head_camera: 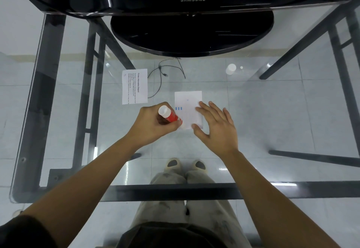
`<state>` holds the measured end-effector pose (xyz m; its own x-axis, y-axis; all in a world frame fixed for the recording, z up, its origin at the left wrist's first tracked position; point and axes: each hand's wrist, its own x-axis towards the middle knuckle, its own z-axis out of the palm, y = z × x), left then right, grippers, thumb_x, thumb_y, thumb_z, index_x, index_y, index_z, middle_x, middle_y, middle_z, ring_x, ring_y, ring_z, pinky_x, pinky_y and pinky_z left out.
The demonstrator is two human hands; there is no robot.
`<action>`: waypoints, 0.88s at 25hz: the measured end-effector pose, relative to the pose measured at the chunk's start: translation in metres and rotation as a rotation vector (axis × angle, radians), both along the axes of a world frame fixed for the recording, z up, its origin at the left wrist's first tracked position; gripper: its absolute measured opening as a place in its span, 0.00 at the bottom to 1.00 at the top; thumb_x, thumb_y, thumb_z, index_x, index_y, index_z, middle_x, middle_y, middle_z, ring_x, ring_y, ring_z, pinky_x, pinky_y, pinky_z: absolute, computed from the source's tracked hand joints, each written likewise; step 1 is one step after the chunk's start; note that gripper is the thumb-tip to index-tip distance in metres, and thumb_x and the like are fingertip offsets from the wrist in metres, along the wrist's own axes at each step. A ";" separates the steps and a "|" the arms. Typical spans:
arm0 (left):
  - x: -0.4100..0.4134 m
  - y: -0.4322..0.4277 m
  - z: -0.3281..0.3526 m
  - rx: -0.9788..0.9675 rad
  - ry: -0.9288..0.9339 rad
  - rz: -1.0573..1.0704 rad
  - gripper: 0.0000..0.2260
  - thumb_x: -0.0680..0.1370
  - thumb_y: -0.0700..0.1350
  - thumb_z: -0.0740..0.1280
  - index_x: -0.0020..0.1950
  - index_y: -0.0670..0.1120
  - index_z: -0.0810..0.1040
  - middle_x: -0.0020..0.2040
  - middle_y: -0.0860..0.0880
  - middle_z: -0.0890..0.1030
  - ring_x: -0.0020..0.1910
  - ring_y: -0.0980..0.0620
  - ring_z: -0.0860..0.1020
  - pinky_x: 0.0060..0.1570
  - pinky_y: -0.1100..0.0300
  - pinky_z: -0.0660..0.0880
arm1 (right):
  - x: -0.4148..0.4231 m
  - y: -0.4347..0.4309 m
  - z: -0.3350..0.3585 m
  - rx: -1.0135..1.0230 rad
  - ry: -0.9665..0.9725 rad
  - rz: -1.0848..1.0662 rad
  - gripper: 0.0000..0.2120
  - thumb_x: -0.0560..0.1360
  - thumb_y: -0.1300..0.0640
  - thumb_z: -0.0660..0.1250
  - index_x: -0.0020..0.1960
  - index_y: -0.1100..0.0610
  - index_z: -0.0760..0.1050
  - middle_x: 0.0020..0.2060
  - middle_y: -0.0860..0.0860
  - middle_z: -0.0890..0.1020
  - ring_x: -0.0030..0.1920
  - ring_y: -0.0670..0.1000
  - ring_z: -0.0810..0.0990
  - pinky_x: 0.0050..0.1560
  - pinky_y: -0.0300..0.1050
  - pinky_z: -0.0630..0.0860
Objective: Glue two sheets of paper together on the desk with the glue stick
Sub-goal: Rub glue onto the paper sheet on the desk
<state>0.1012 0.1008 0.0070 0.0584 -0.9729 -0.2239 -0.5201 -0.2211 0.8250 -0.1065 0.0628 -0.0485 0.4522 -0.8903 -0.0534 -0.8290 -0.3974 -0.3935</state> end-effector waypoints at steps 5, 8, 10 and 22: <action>0.001 -0.010 0.001 -0.010 -0.069 -0.071 0.11 0.69 0.51 0.73 0.45 0.48 0.76 0.47 0.54 0.81 0.44 0.52 0.82 0.44 0.55 0.81 | 0.000 0.000 0.001 0.006 -0.001 0.003 0.25 0.75 0.38 0.55 0.69 0.47 0.65 0.70 0.46 0.68 0.73 0.48 0.60 0.72 0.50 0.48; -0.003 -0.013 0.003 -0.074 -0.138 -0.077 0.11 0.69 0.50 0.73 0.44 0.46 0.76 0.47 0.49 0.83 0.42 0.52 0.82 0.41 0.56 0.81 | 0.000 0.000 0.001 0.006 -0.013 -0.002 0.25 0.75 0.38 0.55 0.68 0.48 0.66 0.70 0.46 0.69 0.72 0.48 0.61 0.72 0.50 0.50; -0.004 -0.012 0.003 -0.079 -0.150 -0.060 0.11 0.69 0.49 0.74 0.44 0.45 0.76 0.46 0.48 0.84 0.42 0.52 0.82 0.41 0.57 0.81 | 0.000 0.000 0.001 0.007 -0.008 -0.002 0.25 0.75 0.38 0.55 0.68 0.48 0.66 0.70 0.46 0.69 0.72 0.48 0.61 0.72 0.50 0.49; -0.002 -0.007 0.006 -0.140 -0.208 -0.124 0.09 0.68 0.47 0.74 0.41 0.46 0.77 0.37 0.52 0.82 0.34 0.55 0.79 0.35 0.65 0.76 | 0.001 0.000 0.001 0.006 -0.016 -0.008 0.25 0.75 0.38 0.56 0.68 0.48 0.66 0.70 0.46 0.69 0.72 0.48 0.61 0.72 0.50 0.50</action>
<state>0.0987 0.0941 0.0133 -0.0324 -0.9960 -0.0827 -0.6977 -0.0368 0.7155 -0.1057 0.0626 -0.0475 0.4459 -0.8936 -0.0515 -0.8258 -0.3886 -0.4087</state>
